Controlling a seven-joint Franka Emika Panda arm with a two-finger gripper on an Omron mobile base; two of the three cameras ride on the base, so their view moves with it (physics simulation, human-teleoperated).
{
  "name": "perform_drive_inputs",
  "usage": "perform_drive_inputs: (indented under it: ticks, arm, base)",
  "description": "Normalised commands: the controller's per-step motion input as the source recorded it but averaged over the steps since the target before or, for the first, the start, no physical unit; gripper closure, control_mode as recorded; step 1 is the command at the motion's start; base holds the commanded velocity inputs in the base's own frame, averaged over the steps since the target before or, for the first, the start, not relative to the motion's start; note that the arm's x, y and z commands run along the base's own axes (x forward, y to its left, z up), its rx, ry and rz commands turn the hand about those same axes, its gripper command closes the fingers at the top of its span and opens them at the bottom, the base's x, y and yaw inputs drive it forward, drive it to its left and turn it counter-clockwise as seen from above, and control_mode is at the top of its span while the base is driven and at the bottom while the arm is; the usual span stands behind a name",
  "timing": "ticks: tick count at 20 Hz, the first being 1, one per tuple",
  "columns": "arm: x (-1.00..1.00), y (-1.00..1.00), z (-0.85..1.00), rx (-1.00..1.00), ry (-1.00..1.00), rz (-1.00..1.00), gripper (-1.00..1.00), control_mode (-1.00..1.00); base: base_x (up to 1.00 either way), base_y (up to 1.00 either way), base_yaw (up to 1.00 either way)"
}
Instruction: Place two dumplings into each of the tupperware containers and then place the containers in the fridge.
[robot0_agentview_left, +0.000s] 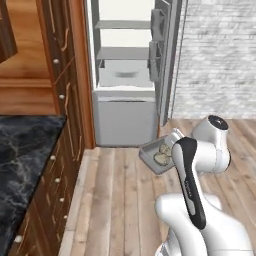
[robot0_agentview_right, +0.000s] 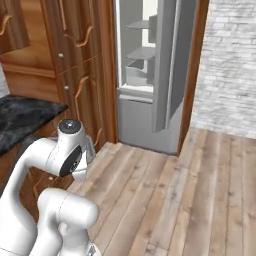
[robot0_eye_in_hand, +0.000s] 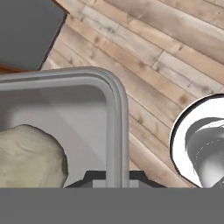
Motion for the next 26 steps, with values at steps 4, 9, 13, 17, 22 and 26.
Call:
perform_drive_inputs:
  ticks: [4, 9, 13, 17, 22, 26]
  arm:
    - [0.00, 0.00, 0.00, 0.00, 0.00, 0.00, 1.00, 1.00]
    - [0.00, 0.00, 0.00, 0.00, 0.00, 0.00, 1.00, 1.00]
    - [0.00, 0.00, 0.00, 0.00, 0.00, 0.00, 1.00, 1.00]
    - [0.00, 0.00, 0.00, 0.00, 0.00, 0.00, 1.00, 1.00]
    - [0.00, 0.00, 0.00, 0.00, 0.00, 0.00, 1.00, 1.00]
    - [0.00, 0.00, 0.00, 0.00, 0.00, 0.00, 1.00, 1.00]
  base:
    - [1.00, 0.55, -0.29]
    - [1.00, 0.55, -0.28]
    - [1.00, 0.56, -0.20]
    - [1.00, 0.51, -0.13]
    - [1.00, 0.18, -0.05]
    - [1.00, 0.00, 0.00]
